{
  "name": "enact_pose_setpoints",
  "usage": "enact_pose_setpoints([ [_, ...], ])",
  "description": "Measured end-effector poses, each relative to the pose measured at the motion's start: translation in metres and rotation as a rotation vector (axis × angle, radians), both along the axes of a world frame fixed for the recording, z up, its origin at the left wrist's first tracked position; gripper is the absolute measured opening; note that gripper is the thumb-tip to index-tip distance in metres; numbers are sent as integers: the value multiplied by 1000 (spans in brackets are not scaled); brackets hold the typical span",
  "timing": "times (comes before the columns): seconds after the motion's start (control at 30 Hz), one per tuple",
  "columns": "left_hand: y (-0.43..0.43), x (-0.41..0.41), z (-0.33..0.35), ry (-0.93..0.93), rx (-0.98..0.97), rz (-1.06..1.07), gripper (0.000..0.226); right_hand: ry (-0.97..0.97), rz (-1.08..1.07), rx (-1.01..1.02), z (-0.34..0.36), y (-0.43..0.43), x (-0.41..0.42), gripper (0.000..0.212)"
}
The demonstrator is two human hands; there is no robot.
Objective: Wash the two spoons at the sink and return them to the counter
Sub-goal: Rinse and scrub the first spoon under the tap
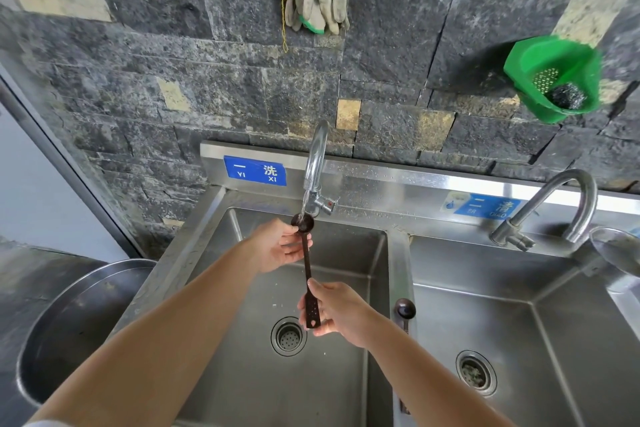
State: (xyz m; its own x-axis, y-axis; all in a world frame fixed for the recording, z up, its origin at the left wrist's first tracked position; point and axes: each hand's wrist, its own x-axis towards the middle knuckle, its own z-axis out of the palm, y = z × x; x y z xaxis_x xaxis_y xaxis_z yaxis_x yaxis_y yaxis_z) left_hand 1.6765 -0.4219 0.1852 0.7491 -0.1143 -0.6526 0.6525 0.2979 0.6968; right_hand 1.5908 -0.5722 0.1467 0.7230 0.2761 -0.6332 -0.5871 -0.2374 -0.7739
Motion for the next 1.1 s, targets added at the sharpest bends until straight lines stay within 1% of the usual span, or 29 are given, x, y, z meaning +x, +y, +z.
enact_pose_setpoints([
  [0.43, 4, -5, -2, 7, -34, 28, 25, 13, 17, -11, 7, 3, -5, 47],
  [0.57, 5, -5, -2, -20, -62, 39, 26, 13, 1, -13, 9, 3, -5, 43],
  [0.63, 7, -5, 1, -51, -92, 12, 27, -6, -4, -22, 10, 3, -4, 41],
  [0.73, 10, -4, 9, -121, -140, -74, 28, -71, -28, -34, 12, 4, -1, 35],
  [0.87, 17, -3, 22, -270, -204, -248, 28, -210, -68, -28, 14, 8, 6, 29],
  [0.93, 20, -4, 26, -334, -172, -319, 32, -299, -110, -1, 18, 6, 11, 24],
  [1.0, 20, -6, 26, -378, -80, -380, 36, -378, -169, 63, 24, 3, 17, 21],
  [1.03, 19, -8, 25, -398, -43, -394, 38, -421, -190, 86, 26, 1, 21, 21],
  [1.1, 17, -12, 23, -451, -42, -382, 38, -502, -222, 93, 30, -3, 26, 19],
])
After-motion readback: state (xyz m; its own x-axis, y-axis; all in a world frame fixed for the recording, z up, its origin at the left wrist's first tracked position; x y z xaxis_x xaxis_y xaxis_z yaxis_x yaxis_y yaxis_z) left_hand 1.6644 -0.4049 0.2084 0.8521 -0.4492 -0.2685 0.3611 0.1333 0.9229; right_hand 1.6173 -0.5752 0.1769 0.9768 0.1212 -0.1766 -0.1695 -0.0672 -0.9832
